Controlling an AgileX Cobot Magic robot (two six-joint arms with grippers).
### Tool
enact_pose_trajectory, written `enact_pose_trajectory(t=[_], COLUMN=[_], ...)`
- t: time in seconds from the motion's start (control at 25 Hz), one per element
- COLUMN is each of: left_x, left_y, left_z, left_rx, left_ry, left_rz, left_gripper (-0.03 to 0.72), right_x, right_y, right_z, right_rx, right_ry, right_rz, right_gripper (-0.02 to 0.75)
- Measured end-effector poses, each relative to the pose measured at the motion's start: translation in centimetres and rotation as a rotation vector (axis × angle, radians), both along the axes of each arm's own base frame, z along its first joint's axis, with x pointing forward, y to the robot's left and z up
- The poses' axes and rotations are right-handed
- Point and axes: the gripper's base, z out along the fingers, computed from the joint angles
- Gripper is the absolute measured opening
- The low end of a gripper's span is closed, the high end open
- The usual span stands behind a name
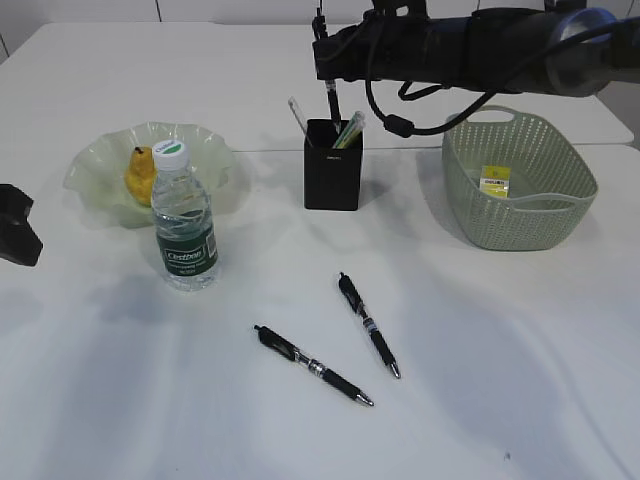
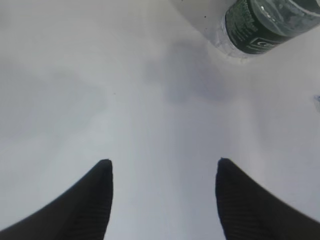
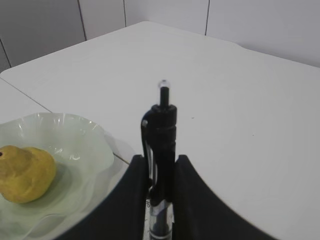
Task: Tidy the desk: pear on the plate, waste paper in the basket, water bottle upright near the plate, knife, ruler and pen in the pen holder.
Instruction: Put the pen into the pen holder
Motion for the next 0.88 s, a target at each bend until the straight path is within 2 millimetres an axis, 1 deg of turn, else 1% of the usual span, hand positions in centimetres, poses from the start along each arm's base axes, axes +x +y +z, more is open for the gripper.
enact_pose_trajectory(t=[0.12,0.32,0.48,0.6,0.76,0.88], left_x=[0.0,0.0,0.0,0.0,0.0,0.0], left_y=[0.0,0.0,0.0,0.0,0.0,0.0], left_z=[0.0,0.0,0.0,0.0,0.0,0.0], left_rx=[0.000,0.000,0.000,0.000,0.000,0.000], left_ry=[0.000,0.000,-0.002,-0.002,-0.005,-0.005], left_rz=[0.000,0.000,0.000,0.000,0.001,0.001], left_gripper=[0.456,0.456,0.456,0.456,0.456,0.456], right_x=[0.5,1.1,1.6,1.7,1.7,1.7], right_y=[0.1,0.3,0.4,0.5,0.5,0.5], right_z=[-0.6,-3.4,-4.6,-5.2,-5.2,-5.2], right_rx=[-0.002,-0.010,-0.010,-0.012,-0.012,-0.012], right_ry=[0.000,0.047,0.059,0.068,0.068,0.068], right_rz=[0.000,-0.001,0.007,0.009,0.009,0.009], right_gripper=[0.087,0.086,0.086,0.086,0.087,0.117])
